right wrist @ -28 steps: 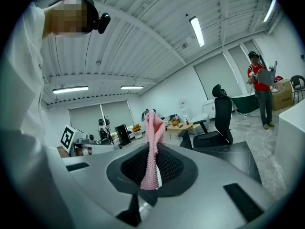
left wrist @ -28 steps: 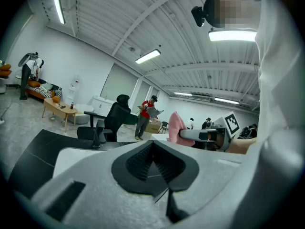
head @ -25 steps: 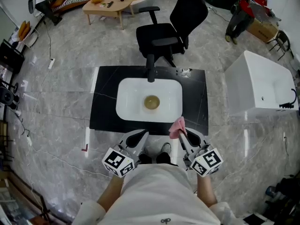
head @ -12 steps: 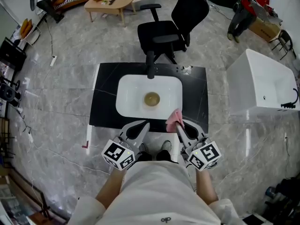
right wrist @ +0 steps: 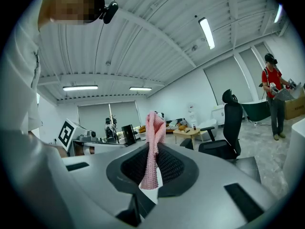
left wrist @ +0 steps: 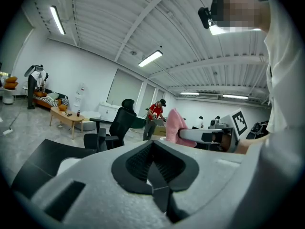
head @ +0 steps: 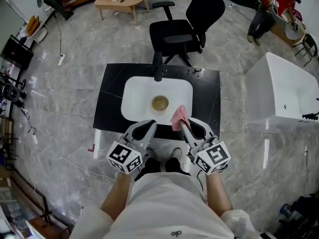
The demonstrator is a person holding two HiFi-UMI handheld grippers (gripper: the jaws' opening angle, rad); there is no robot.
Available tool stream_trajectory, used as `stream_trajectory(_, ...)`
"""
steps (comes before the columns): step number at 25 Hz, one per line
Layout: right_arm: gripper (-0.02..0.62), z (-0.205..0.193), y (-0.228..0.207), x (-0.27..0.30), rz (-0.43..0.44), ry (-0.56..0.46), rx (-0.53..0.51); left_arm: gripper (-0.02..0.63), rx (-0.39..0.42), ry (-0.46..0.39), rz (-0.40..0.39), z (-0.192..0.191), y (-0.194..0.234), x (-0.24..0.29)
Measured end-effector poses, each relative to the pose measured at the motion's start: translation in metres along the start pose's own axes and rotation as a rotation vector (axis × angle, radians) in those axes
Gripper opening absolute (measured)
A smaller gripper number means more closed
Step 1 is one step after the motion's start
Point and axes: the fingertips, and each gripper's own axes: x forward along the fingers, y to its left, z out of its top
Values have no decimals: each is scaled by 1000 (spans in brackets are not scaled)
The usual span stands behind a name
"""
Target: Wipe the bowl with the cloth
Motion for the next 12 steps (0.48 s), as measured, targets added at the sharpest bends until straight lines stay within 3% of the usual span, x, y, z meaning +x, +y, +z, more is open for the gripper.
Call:
stream_trajectory(6,33,-13,-15,-2,40,17,41,12,-10,2,80,-7,0,7)
stream_trajectory(12,33,-22,-20,3,21,25,23,11,-11,12,102,-11,4,7)
